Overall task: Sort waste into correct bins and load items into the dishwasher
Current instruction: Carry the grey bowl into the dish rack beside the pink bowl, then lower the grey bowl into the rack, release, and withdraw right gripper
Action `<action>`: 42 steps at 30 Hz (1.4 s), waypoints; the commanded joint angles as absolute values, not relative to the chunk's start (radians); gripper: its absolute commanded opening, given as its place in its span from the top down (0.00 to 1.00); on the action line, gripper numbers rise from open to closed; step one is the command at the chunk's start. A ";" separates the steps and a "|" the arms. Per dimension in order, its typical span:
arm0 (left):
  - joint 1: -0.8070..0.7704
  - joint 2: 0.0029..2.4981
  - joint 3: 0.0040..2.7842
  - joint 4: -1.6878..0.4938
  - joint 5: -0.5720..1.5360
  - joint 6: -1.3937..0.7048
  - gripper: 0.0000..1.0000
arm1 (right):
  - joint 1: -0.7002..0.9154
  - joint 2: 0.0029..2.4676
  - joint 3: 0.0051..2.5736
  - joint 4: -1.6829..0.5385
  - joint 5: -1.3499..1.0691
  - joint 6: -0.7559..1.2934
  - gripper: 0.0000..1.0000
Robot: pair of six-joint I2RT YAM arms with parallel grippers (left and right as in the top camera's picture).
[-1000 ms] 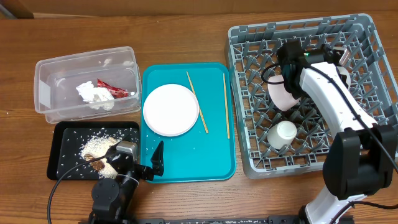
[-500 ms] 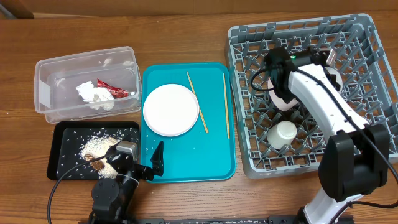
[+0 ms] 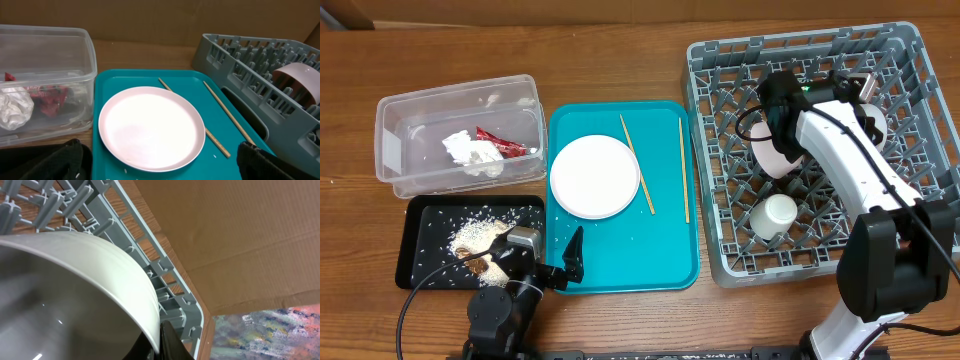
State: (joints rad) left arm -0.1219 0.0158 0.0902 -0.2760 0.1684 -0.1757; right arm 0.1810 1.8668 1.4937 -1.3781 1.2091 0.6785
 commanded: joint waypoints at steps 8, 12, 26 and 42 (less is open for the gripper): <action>-0.118 0.005 0.085 -0.272 0.170 -0.160 0.00 | 0.232 1.865 1.397 -1.360 1.203 0.680 0.96; -0.118 0.005 0.085 -0.272 0.170 -0.160 0.00 | 0.281 1.865 1.397 -1.360 1.203 0.680 0.96; -0.118 0.005 0.085 -0.272 0.170 -0.160 0.00 | 0.335 1.863 1.616 -1.467 1.000 0.684 0.62; -0.118 0.005 0.085 -0.272 0.170 -0.160 0.00 | 0.568 1.863 1.835 -1.382 0.123 0.522 0.63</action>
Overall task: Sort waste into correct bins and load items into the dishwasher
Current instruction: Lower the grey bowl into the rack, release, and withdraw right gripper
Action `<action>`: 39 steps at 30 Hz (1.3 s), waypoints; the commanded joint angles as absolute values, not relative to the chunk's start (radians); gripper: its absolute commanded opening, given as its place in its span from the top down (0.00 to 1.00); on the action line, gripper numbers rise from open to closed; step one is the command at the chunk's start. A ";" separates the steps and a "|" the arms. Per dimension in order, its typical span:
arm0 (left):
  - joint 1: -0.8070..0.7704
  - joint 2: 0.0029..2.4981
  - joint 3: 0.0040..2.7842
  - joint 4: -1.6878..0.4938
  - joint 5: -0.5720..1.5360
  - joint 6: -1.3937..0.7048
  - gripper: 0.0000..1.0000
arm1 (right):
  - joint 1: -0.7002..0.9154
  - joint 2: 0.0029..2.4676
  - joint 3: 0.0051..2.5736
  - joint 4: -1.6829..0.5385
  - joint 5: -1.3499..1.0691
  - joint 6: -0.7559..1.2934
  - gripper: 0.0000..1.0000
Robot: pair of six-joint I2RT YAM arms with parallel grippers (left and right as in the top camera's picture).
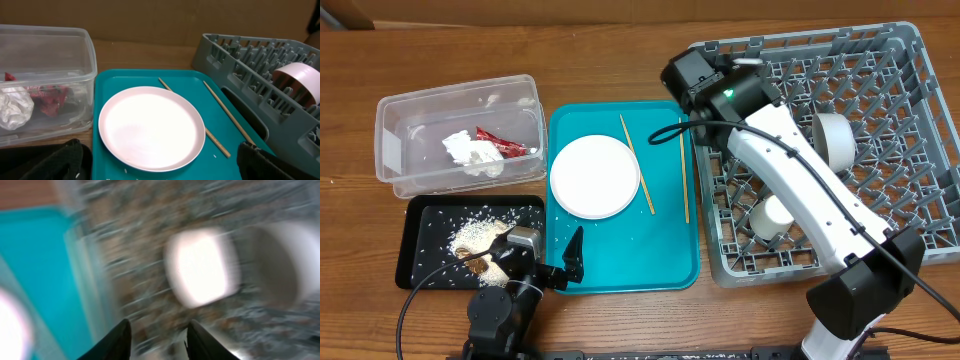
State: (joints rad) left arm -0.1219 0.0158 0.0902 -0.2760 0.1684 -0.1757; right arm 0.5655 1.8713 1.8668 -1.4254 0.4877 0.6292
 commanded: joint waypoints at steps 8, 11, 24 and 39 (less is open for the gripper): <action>-0.118 0.005 0.085 -0.272 0.170 -0.160 0.00 | 0.526 1.853 1.776 -1.295 0.197 0.534 0.92; -0.118 0.005 0.085 -0.272 0.170 -0.160 0.00 | 0.415 1.829 1.821 -1.287 0.300 0.554 0.96; -0.118 0.005 0.085 -0.272 0.170 -0.160 0.00 | -0.051 1.832 1.862 -1.240 0.111 0.418 0.96; -0.118 0.005 0.085 -0.272 0.170 -0.160 0.00 | 0.059 1.830 1.778 -1.285 -0.003 0.381 0.96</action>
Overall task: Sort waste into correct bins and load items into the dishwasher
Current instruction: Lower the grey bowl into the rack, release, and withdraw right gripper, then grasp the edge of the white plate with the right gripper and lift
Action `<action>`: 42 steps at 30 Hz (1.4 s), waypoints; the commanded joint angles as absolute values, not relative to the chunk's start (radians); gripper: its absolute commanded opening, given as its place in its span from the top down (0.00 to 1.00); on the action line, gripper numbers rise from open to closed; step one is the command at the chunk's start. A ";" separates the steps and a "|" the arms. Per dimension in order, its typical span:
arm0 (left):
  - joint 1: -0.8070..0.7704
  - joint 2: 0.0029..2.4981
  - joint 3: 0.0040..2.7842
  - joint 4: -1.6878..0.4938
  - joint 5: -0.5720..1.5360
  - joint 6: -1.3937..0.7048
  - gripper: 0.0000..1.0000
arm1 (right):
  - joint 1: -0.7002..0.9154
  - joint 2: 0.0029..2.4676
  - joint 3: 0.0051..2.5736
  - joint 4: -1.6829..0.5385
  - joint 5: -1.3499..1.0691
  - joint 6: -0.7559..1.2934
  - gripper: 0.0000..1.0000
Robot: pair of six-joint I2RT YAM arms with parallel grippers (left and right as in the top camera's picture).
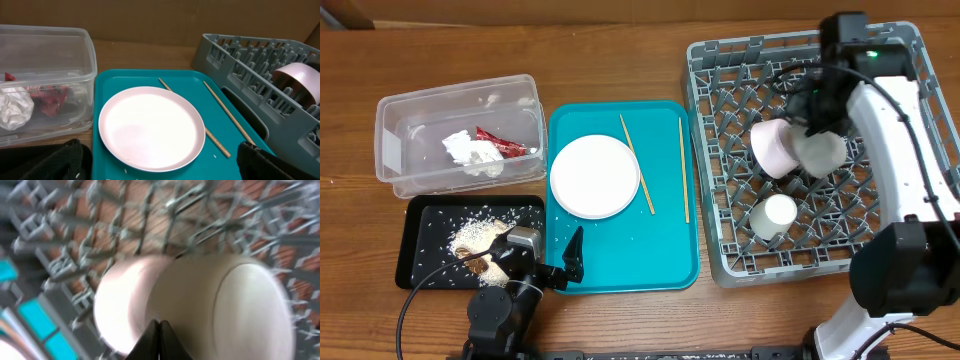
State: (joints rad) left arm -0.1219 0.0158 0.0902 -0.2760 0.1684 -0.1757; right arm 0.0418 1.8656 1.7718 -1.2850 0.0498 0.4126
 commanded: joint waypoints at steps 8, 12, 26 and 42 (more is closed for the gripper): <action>-0.118 0.005 0.085 -0.272 0.170 -0.160 0.00 | 0.134 1.713 1.781 -1.292 -0.002 0.374 0.94; -0.118 0.005 0.085 -0.272 0.170 -0.160 0.00 | 0.203 1.690 1.781 -1.327 -0.049 0.358 0.93; -0.118 0.005 0.085 -0.272 0.170 -0.160 0.00 | 0.618 1.782 1.442 -0.938 -0.179 0.493 0.37; -0.118 0.005 0.085 -0.272 0.170 -0.160 0.00 | 0.739 1.978 1.396 -0.748 -0.200 0.863 0.53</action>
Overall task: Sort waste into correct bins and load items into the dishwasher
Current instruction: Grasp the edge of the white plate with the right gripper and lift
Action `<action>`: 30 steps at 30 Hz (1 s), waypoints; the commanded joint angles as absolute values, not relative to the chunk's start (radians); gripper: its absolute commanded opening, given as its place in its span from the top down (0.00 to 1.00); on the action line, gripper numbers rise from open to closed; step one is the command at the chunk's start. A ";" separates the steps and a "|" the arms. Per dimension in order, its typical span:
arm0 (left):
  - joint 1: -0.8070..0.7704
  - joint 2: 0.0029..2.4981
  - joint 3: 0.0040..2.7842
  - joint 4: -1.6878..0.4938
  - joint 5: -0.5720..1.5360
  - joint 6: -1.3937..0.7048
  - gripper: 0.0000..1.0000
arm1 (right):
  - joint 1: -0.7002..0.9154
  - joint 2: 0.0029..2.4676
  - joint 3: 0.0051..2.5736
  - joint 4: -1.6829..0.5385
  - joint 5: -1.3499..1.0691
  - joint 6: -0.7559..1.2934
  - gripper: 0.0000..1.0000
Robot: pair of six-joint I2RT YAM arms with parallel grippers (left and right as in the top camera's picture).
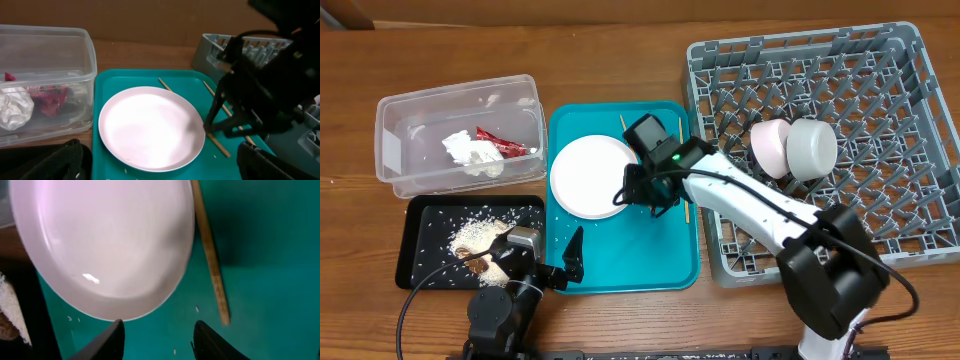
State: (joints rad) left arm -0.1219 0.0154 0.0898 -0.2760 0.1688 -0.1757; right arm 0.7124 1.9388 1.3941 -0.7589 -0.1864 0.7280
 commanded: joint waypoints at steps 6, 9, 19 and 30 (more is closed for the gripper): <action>-0.118 0.005 0.085 -0.272 0.170 -0.160 0.00 | 0.766 2.046 1.396 -0.663 -0.215 1.023 0.47; -0.118 0.005 0.085 -0.272 0.170 -0.160 0.00 | 0.764 2.067 1.396 -0.630 -0.211 1.109 0.60; -0.118 0.005 0.085 -0.272 0.170 -0.160 0.00 | 0.690 2.016 1.406 -0.710 -0.202 1.043 0.96; -0.118 0.005 0.085 -0.272 0.170 -0.160 0.00 | 0.655 1.758 1.477 -0.836 0.101 0.718 0.96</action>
